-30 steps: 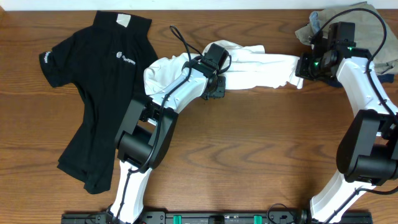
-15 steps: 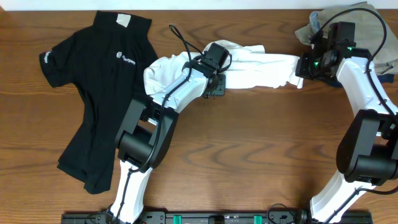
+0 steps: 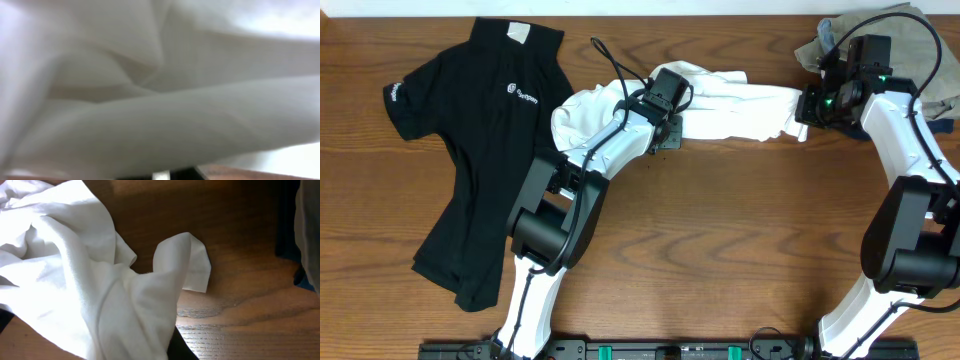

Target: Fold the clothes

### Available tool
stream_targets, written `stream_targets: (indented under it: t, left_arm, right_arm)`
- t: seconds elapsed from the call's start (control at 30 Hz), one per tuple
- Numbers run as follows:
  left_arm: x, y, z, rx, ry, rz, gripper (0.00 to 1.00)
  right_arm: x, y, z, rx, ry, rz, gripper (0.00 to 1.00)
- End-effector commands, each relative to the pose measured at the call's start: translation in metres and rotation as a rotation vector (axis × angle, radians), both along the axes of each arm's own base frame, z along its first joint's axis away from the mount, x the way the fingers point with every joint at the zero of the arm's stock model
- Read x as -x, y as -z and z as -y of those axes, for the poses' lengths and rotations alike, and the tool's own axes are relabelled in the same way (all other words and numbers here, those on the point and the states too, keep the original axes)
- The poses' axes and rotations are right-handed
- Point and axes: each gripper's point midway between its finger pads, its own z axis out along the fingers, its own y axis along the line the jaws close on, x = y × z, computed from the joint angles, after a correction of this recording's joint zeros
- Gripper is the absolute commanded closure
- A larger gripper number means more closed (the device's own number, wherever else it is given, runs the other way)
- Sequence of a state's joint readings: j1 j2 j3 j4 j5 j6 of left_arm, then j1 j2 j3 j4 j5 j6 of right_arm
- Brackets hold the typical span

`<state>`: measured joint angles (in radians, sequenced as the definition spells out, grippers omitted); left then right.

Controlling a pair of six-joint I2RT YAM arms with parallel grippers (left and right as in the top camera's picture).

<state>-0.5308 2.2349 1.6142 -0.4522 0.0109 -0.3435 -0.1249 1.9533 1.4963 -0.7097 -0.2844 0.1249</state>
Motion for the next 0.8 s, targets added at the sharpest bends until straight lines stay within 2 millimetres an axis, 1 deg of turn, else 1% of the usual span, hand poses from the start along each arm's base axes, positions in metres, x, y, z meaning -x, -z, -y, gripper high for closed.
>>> stream_targets:
  t: [0.0, 0.1, 0.17, 0.23, 0.33, 0.47, 0.5, 0.6, 0.7, 0.73, 0.77]
  left_arm:
    - [0.007, 0.022, -0.007, -0.034, -0.008, -0.051, 0.94]
    - [0.008, 0.017, -0.010, -0.039, -0.011, -0.052, 0.94]
    - [0.007, 0.010, -0.015, -0.052, -0.022, -0.044, 0.94]
    - [0.005, -0.002, -0.024, -0.070, -0.040, -0.033, 0.94]
    - [0.007, -0.029, -0.042, -0.099, -0.070, -0.018, 0.94]
    - [0.016, -0.080, -0.071, -0.115, -0.100, 0.001, 0.94]
    - [0.019, -0.096, -0.080, -0.112, -0.109, 0.010, 0.94]
    - [0.027, -0.140, -0.103, -0.104, -0.121, 0.052, 0.94]
    - [0.033, -0.184, -0.129, -0.098, -0.152, 0.130, 0.94]
    - [0.034, -0.203, -0.142, -0.101, -0.185, 0.175, 0.94]
    - [0.035, -0.215, -0.152, -0.104, -0.210, 0.206, 0.94]
  right_arm:
    - [-0.003, 0.000, -0.004, 0.001, -0.018, 0.005, 0.96]
    - [-0.002, 0.000, -0.004, 0.001, -0.018, 0.003, 0.97]
    - [-0.002, 0.001, -0.004, 0.001, -0.018, 0.001, 0.97]
    - [-0.001, 0.001, -0.004, 0.000, -0.018, -0.001, 0.97]
    - [-0.001, 0.001, -0.004, 0.003, -0.025, -0.001, 0.99]
    - [-0.001, 0.000, -0.004, 0.003, -0.026, 0.000, 0.99]
    - [-0.002, -0.001, -0.003, 0.007, -0.031, 0.007, 0.99]
    - [-0.003, -0.011, 0.002, 0.011, -0.022, 0.029, 0.99]
    - [-0.003, -0.029, 0.008, 0.012, -0.012, 0.057, 0.99]
    - [-0.002, -0.041, 0.010, 0.015, -0.012, 0.075, 0.99]
    - [0.000, -0.048, 0.011, 0.018, -0.010, 0.086, 0.99]
